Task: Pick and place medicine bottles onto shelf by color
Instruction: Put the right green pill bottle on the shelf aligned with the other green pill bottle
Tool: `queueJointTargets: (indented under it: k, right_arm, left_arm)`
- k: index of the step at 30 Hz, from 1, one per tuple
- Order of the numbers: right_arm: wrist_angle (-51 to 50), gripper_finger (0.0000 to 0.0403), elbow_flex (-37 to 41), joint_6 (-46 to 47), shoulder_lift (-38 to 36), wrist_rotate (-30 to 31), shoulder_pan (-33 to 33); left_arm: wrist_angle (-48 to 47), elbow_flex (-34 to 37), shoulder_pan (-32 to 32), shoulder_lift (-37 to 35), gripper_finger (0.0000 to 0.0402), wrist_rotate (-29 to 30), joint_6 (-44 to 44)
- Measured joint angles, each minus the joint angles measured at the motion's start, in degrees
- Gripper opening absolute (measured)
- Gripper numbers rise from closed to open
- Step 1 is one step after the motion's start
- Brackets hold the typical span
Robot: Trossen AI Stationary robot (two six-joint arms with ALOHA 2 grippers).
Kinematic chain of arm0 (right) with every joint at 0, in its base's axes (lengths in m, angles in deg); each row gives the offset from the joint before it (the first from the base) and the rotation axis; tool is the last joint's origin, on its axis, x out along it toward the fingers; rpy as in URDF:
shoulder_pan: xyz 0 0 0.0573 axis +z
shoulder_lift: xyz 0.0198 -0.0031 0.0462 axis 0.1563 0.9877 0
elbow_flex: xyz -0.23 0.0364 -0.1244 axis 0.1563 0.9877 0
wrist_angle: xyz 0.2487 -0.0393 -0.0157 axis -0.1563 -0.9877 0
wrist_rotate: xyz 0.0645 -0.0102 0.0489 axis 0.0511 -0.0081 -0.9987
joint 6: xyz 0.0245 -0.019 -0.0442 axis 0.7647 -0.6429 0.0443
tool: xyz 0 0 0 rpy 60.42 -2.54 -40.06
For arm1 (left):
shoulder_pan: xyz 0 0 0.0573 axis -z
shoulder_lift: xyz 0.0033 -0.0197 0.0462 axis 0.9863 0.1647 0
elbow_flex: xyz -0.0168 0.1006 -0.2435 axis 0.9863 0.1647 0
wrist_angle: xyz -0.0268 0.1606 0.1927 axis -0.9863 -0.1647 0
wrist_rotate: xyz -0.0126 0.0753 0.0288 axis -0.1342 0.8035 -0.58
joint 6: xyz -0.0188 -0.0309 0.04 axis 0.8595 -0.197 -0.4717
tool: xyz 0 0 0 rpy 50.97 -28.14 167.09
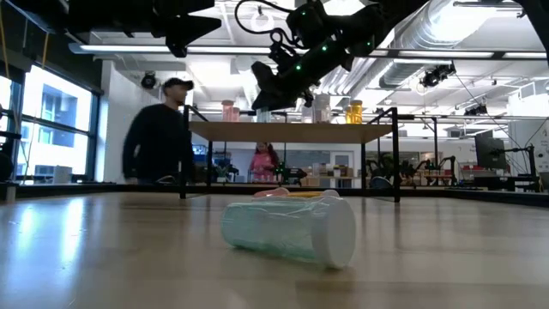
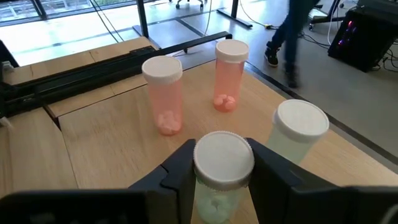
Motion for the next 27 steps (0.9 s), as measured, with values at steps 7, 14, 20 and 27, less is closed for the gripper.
queueJointTargets:
  k: [7, 14, 20, 27]
  right_arm:
    - [-0.9, 0.0145, 0.2, 0.0, 0.3, 2.5, 0.0]
    - [-0.2, 0.0162, 0.2, 0.0, 0.2, 2.6, 0.0]
    - [0.4, 0.0162, 0.2, 0.0, 0.1, 2.3, 0.0]
    - [0.4, 0.0162, 0.1, 0.0, -0.8, 0.7, 0.0]
  left_arm:
    - [0.0, 0.0, 0.0, 0.0, 0.0234, 0.0, 0.0]
    - [0.0, 0.0, 0.0, 0.0, 0.0234, 0.0, 0.0]
    - [0.0, 0.0, 0.0, 0.0, 0.0234, 0.0, 0.0]
    - [0.0, 0.0, 0.0, 0.0, 0.0234, 0.0, 0.0]
